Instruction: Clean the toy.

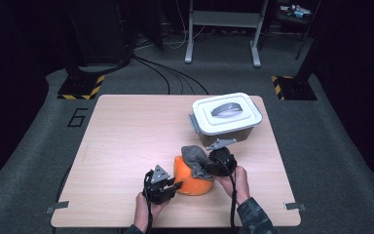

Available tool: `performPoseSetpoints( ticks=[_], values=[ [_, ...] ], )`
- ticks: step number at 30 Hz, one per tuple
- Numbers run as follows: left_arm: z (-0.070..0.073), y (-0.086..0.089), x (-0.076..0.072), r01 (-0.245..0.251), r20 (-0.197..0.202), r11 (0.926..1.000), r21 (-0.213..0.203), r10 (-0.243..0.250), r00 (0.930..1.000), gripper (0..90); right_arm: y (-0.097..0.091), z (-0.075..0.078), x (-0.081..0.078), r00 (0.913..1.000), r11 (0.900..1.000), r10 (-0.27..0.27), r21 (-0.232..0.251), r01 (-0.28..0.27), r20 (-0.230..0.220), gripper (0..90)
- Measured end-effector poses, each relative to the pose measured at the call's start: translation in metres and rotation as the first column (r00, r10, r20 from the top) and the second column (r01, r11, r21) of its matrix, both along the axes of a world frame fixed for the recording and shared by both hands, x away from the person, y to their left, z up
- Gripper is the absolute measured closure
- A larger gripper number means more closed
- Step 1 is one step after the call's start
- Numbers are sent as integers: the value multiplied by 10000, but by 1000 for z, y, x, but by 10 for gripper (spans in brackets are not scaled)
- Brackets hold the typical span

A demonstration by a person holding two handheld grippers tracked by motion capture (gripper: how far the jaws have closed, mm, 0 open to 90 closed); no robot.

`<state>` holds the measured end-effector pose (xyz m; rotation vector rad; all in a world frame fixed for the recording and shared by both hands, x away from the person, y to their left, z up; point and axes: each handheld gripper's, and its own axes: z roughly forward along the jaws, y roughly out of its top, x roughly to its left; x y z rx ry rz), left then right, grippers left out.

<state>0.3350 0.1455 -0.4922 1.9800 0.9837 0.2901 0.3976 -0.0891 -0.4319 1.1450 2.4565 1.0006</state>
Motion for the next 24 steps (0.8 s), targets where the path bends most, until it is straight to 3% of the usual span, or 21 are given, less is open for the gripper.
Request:
performPoseSetpoints(
  ticks=[3, 5, 8, 12, 14, 17, 19, 24],
  values=[
    [0, 0, -1, 55, 27, 10000, -56, -55, 10000, 727, -20, -6, -3, 9990, 9995, -326, 12, 326, -291, 711],
    [0, -1, -2, 132, 94, 9999, -14, -132, 9999, 727, -31, -9, -5, 9985, 9996, -269, 103, 274, -486, 710],
    [1, -1, -2, 209, 148, 9997, 96, -210, 9997, 727, -35, -1, -10, 9993, 9987, -237, 439, 250, -299, 710],
    [1, -2, -2, 204, 215, 9997, 136, -207, 9996, 728, -12, 19, -11, 9995, 9959, 327, 838, -329, 37, 705],
    [1, -2, -2, 188, 171, 9998, 66, -189, 9997, 728, 9, 22, -8, 9966, 9952, 791, 565, -804, 238, 703],
    [-1, 1, -1, 29, 36, 9999, 97, -29, 10000, 729, 34, 13, -2, 9943, 9942, 1060, -180, -1058, 89, 704],
    [-2, 3, 0, -13, -23, 10000, -44, 13, 10000, 729, 38, 6, 0, 9946, 9943, 1033, -268, -1029, 136, 707],
    [-1, 0, 0, -194, -55, 9998, -40, 194, 9998, 731, 25, 8, -1, 9963, 9957, 855, -381, -850, 106, 707]
  ],
)
